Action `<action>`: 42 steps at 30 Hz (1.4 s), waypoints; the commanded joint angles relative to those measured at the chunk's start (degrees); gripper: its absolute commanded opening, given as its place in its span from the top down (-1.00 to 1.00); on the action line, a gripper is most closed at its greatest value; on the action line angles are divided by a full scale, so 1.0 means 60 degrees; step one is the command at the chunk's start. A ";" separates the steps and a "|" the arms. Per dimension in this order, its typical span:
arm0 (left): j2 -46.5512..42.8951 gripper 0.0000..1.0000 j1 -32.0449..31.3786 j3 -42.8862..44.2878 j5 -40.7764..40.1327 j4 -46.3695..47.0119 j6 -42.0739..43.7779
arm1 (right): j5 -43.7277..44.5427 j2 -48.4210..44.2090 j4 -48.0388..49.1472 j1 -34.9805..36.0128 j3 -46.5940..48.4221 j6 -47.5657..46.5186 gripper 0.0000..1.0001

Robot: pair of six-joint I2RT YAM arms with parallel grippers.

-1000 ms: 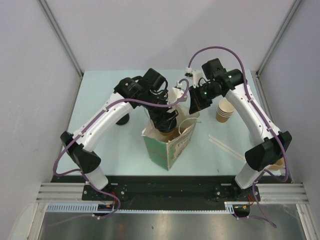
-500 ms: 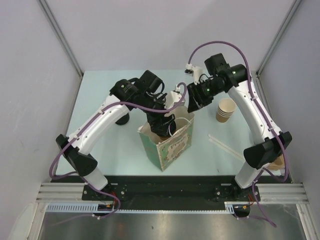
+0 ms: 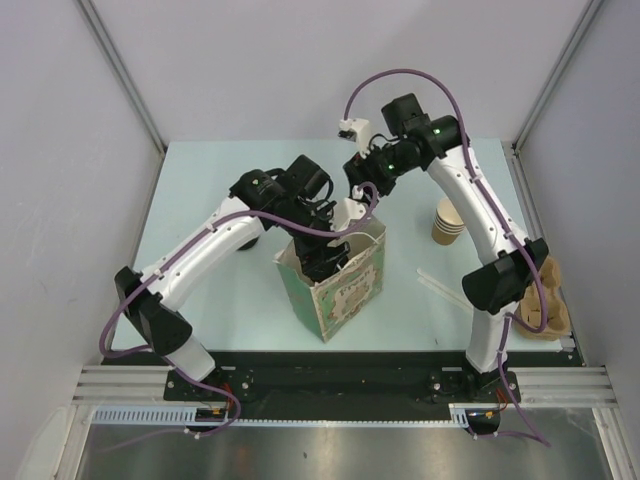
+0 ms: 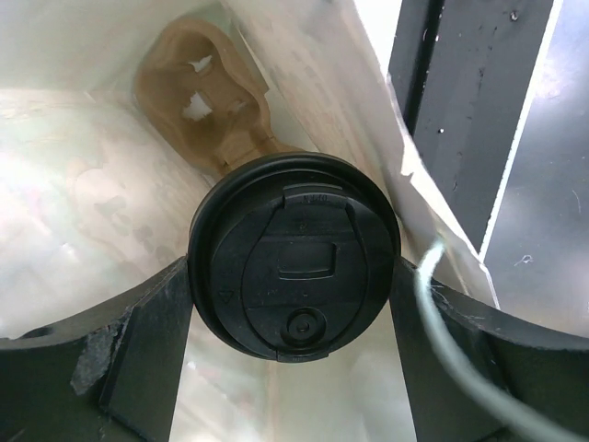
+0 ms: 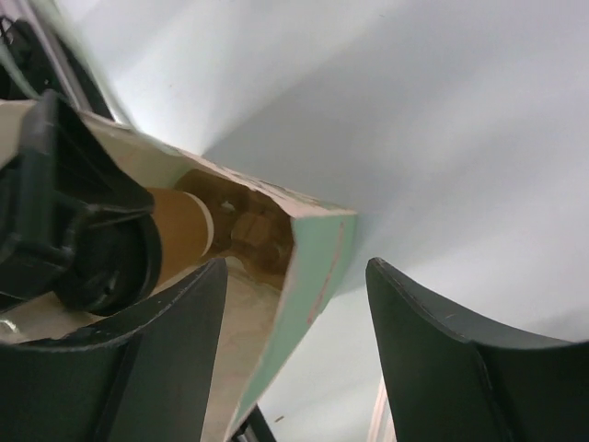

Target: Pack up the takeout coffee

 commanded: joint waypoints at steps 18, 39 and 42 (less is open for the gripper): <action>-0.0897 0.86 0.0398 -0.0367 -0.0256 0.0187 0.0106 | -0.0891 -0.0205 0.0223 0.0272 -0.0637 -0.1618 1.00; -0.0869 0.87 0.1307 -0.0045 0.0183 0.0202 0.0780 | -0.0409 -0.1979 0.1159 0.0417 -0.2337 0.0698 -0.14; -0.0913 0.88 0.1263 -0.0030 0.0227 0.0231 0.0780 | -0.0262 -0.1467 0.1204 0.0593 -0.1707 0.0463 -0.15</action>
